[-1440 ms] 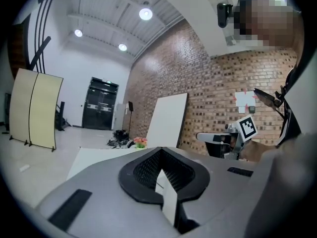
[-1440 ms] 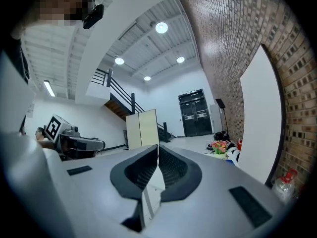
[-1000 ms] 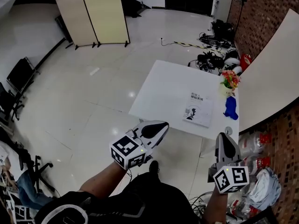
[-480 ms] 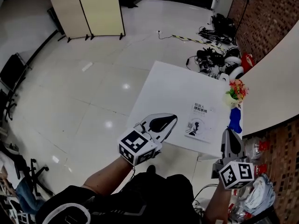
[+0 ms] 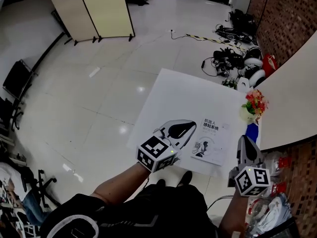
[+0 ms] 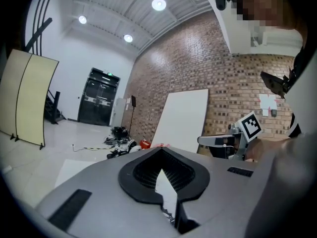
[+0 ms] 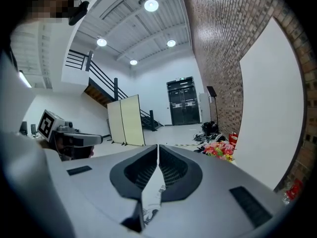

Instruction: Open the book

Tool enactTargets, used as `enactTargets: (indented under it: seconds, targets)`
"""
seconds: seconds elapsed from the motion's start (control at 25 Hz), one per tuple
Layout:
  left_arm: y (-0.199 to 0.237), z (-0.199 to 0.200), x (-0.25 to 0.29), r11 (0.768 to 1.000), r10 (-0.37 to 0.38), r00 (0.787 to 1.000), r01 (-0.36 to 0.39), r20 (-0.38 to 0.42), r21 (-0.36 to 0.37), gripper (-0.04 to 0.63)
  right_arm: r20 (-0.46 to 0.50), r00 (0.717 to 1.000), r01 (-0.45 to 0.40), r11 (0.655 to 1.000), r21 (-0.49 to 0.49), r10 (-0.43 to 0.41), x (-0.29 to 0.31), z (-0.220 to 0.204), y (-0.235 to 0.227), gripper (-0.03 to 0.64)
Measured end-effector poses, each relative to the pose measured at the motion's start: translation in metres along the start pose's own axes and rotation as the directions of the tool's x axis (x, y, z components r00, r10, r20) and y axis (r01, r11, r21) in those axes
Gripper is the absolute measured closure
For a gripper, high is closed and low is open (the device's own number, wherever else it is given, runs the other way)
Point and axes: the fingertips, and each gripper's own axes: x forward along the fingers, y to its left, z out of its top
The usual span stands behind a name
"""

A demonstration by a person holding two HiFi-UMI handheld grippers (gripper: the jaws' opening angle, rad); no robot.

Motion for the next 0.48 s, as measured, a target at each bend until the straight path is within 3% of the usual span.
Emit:
enactTargets:
  seconds: [0.24, 0.48]
  targets:
    - [0.021, -0.029, 0.064, 0.997, 0.069, 0.993, -0.073, -0.098, -0.040, 0.598, -0.126, 0.991, -0.042, 0.999, 0.030, 0.045, 0.045, -0.042, -0.050, 0.614]
    - [0.034, -0.091, 0.111, 0.987, 0.066, 0.968, -0.098, -0.240, -0.125, 0.598, -0.287, 0.956, -0.024, 0.992, 0.126, 0.059, 0.080, -0.112, -0.090, 0.612]
